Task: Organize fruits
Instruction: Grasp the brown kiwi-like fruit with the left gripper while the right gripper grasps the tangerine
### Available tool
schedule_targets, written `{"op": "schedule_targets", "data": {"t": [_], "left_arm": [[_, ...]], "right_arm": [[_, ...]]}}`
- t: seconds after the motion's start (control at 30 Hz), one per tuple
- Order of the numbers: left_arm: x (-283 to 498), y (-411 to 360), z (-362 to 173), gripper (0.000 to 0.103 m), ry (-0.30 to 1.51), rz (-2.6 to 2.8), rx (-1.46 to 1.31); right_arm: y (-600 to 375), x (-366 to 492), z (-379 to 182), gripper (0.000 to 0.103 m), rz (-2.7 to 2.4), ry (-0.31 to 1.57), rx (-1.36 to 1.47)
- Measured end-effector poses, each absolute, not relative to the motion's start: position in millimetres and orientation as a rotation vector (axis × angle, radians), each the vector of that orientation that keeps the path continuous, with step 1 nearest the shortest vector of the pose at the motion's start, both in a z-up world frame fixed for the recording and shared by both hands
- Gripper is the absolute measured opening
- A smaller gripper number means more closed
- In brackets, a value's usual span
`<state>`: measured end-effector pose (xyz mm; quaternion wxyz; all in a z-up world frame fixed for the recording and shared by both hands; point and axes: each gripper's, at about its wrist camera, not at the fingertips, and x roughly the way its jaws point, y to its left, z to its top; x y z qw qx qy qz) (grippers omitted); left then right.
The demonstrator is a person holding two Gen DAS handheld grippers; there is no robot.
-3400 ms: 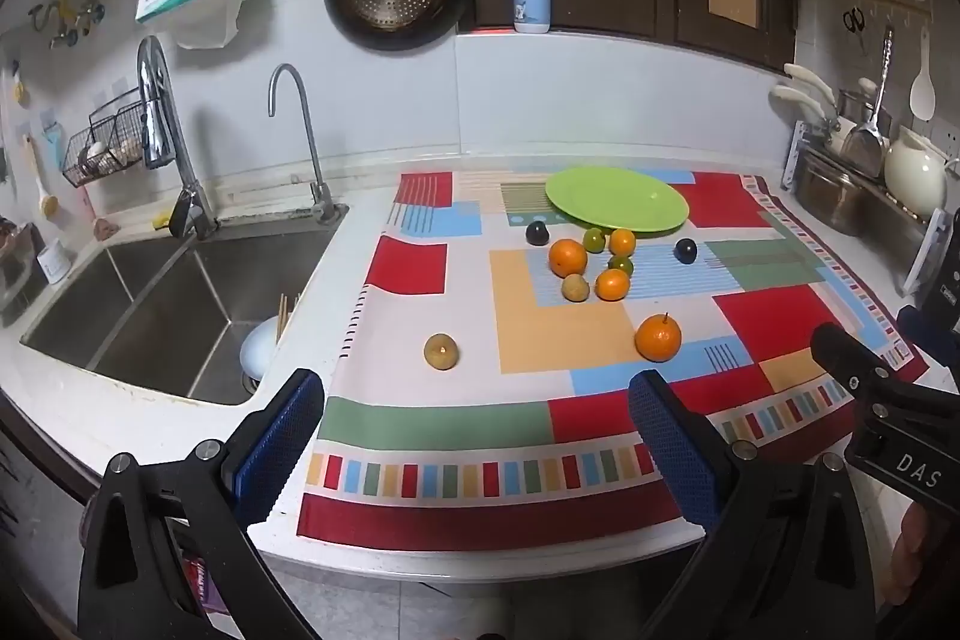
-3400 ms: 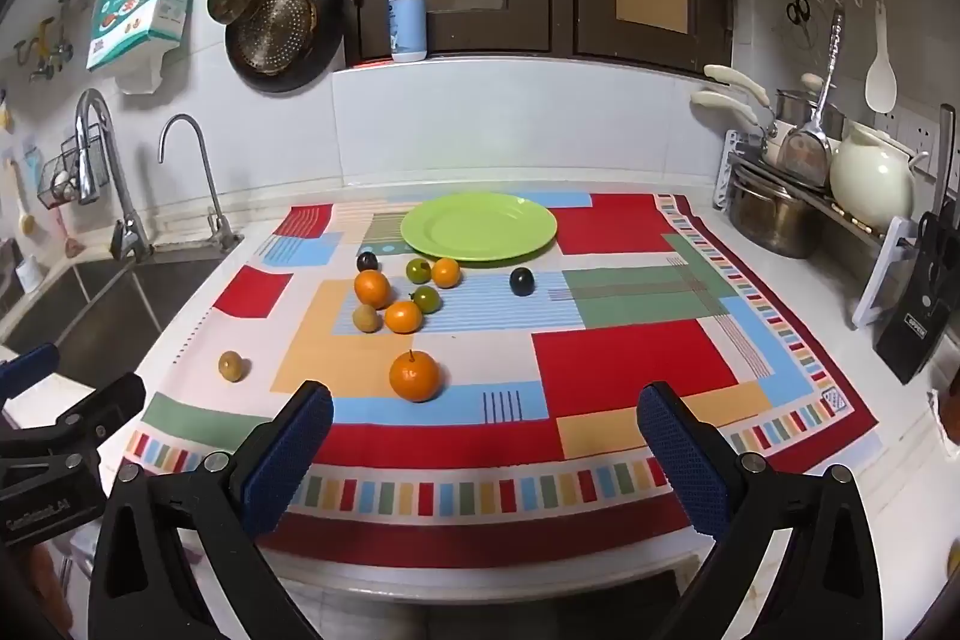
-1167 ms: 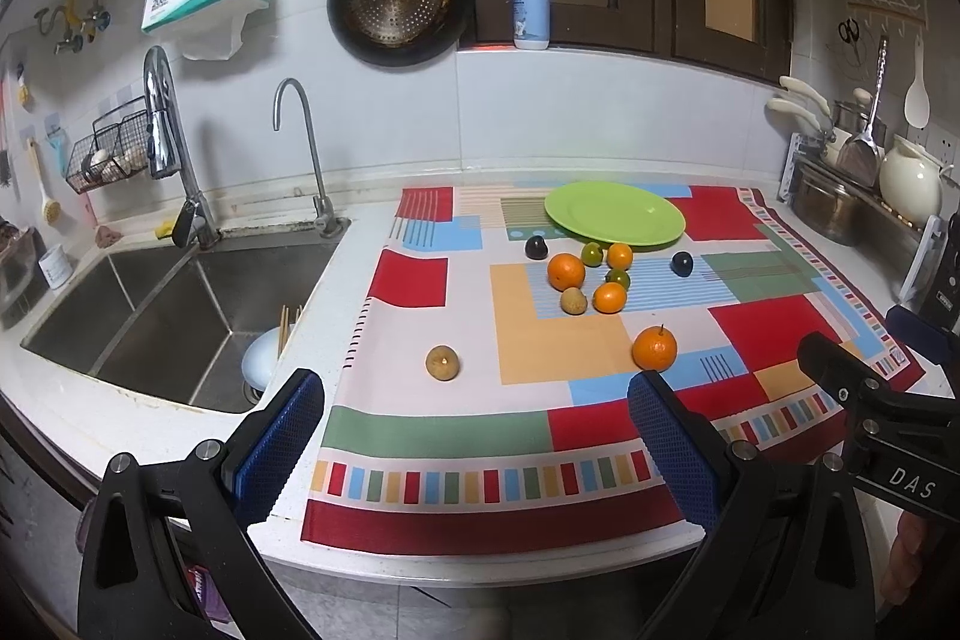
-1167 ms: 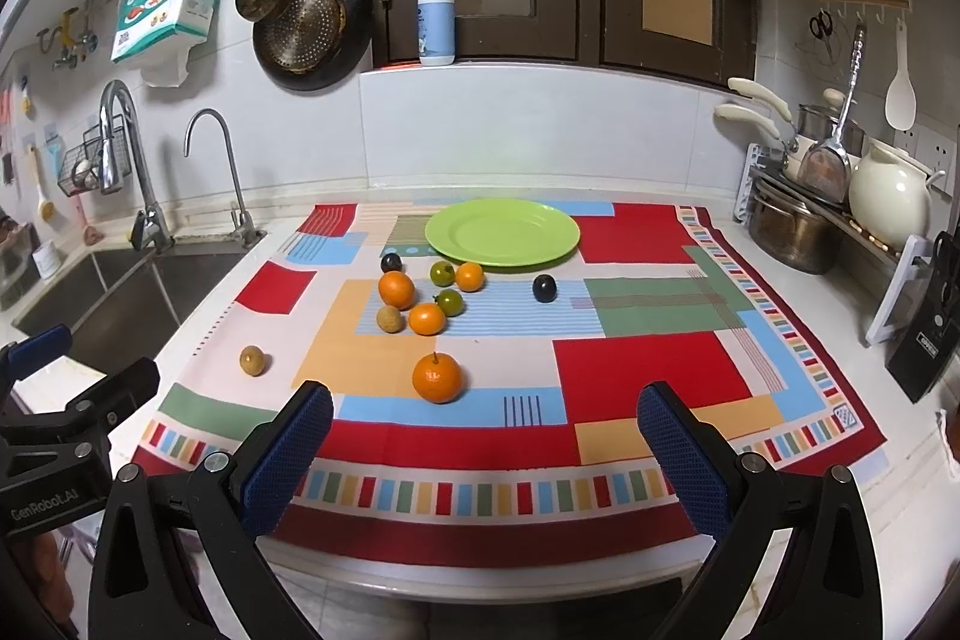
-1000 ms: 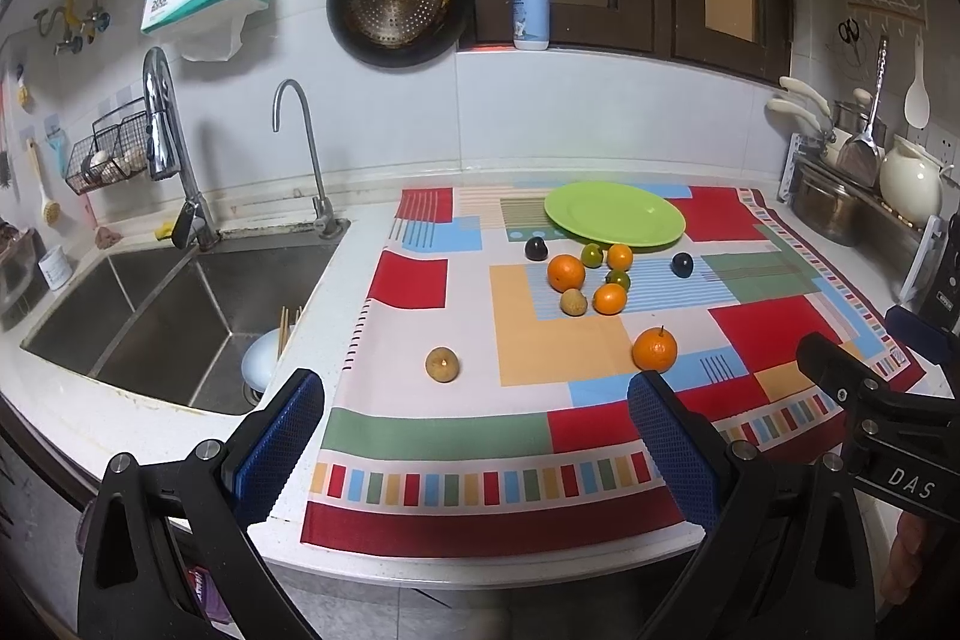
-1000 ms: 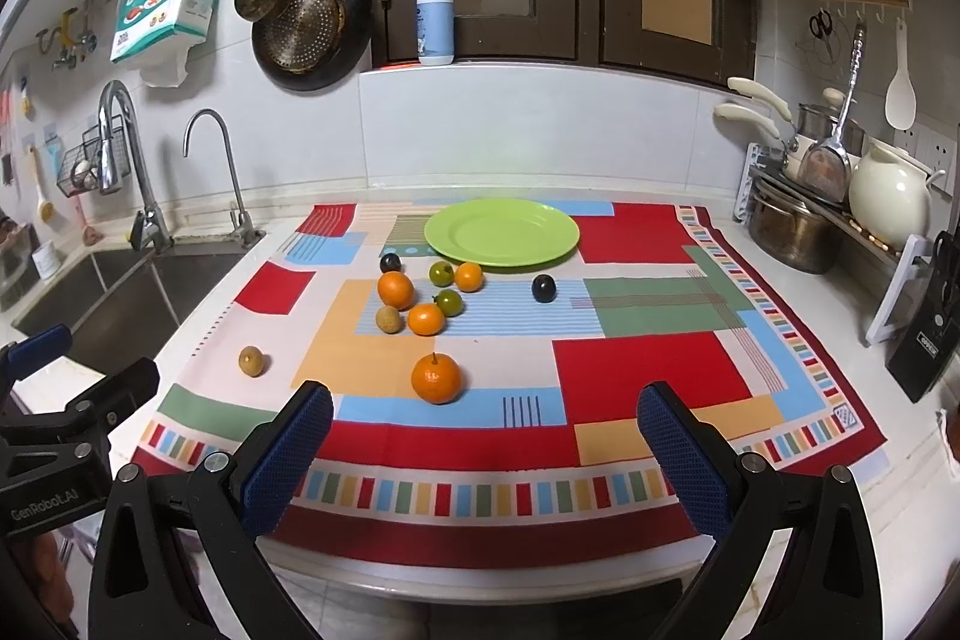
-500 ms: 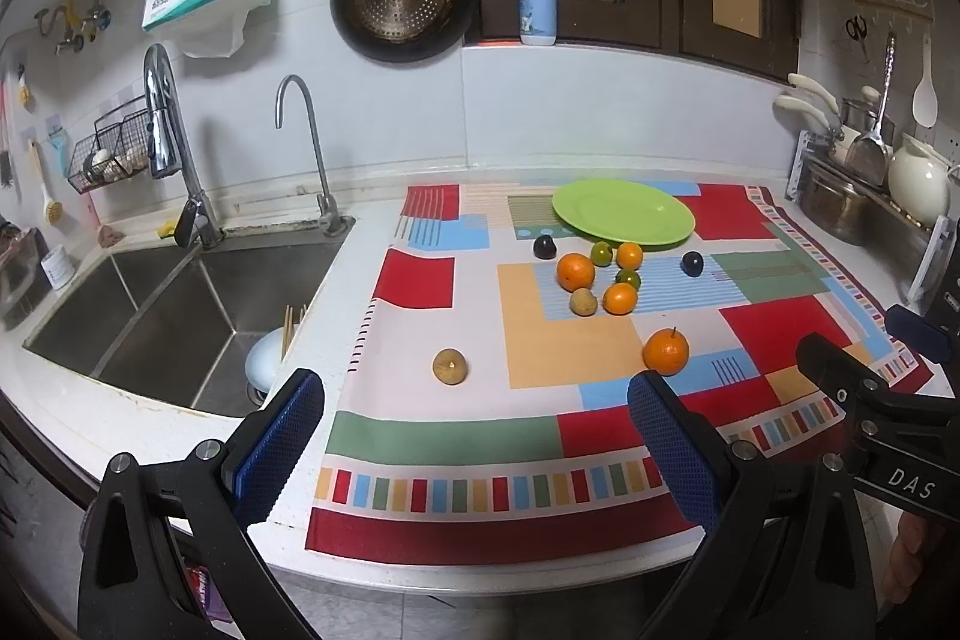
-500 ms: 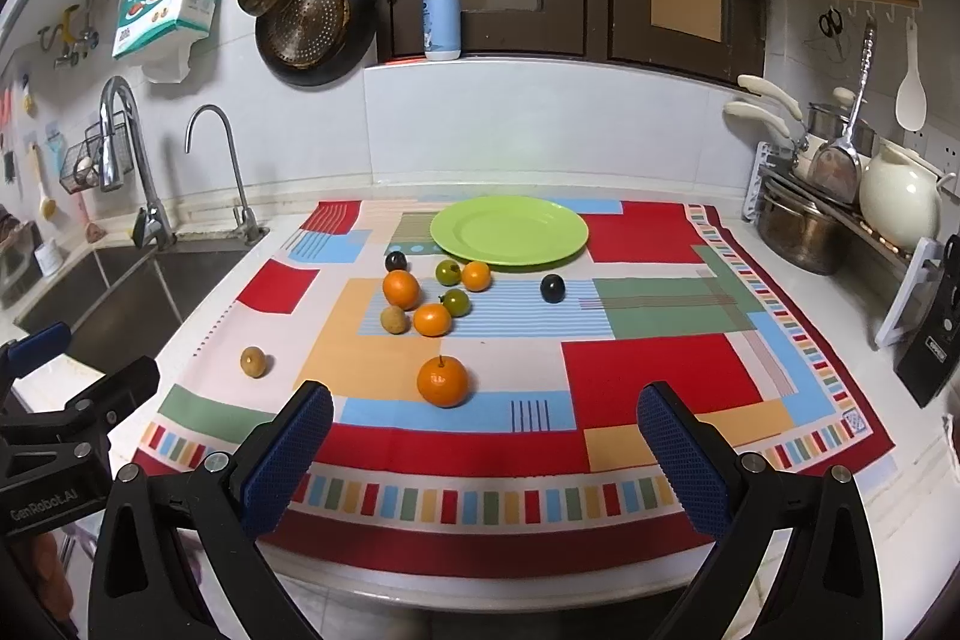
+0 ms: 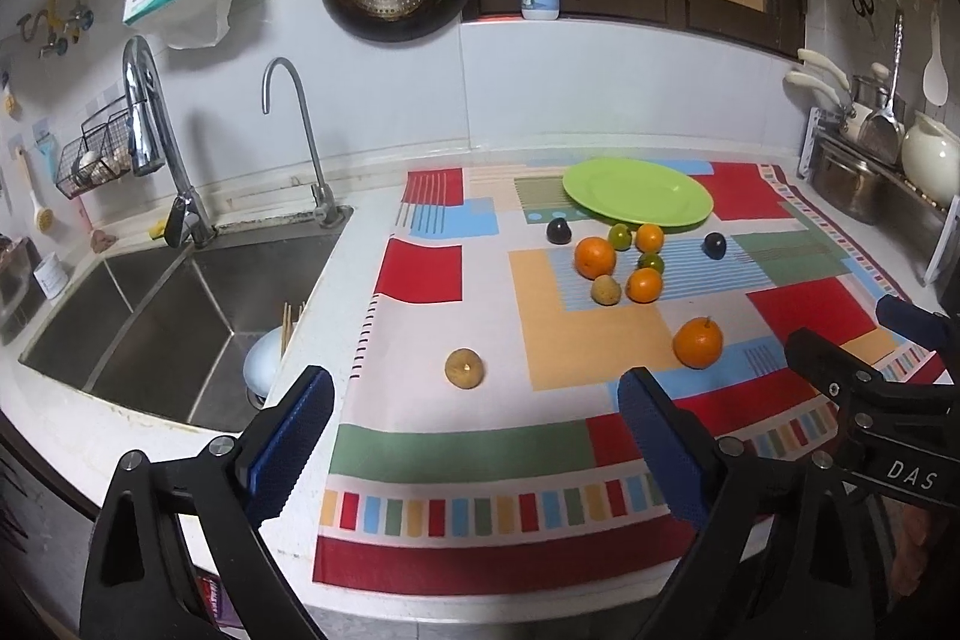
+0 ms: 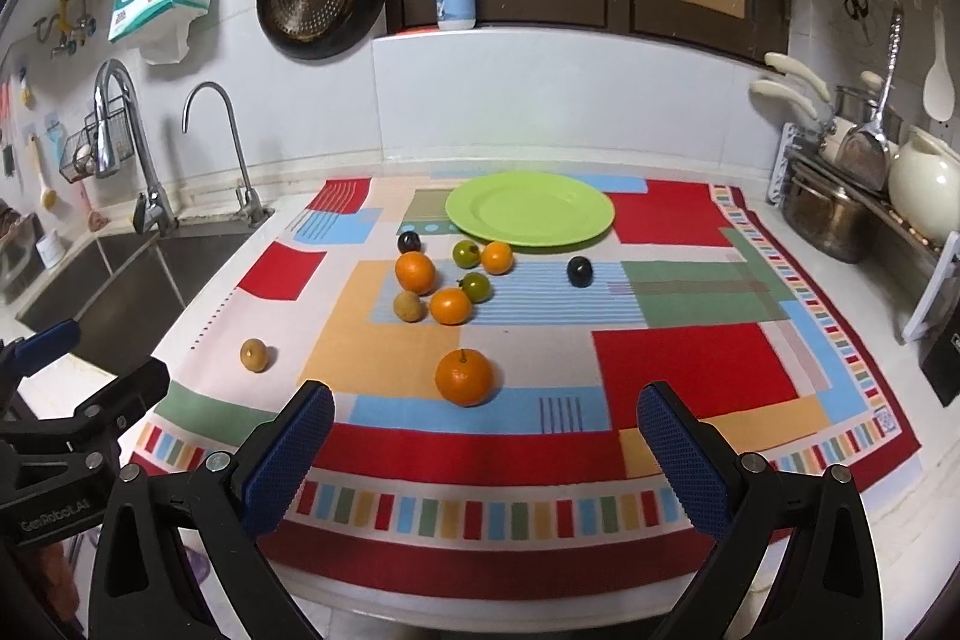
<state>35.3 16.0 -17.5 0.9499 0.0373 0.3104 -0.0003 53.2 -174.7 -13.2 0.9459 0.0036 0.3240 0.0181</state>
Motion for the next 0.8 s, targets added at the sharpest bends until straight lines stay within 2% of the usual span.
{"op": "schedule_targets", "data": {"t": [0.13,0.3,0.6,0.73,0.8], "left_arm": [[51.2,21.5,-26.3,0.093,0.655,-0.016,0.079],[72.7,28.5,-39.5,0.084,0.695,-0.029,0.077],[116.4,36.0,-67.9,0.074,0.805,-0.077,0.076],[132.4,36.0,-81.2,0.062,0.857,-0.118,0.076],[137.2,36.1,-86.1,0.06,0.877,-0.131,0.076]], "right_arm": [[-167.6,67.0,-22.3,0.1,0.043,0.692,0.014],[-159.7,88.1,-35.9,0.095,0.046,0.745,0.011],[-154.2,123.8,-63.9,0.082,0.039,0.855,0.045],[-155.0,136.4,-75.5,0.075,0.026,0.9,0.065],[-156.4,141.4,-80.9,0.073,0.018,0.919,0.077]]}}
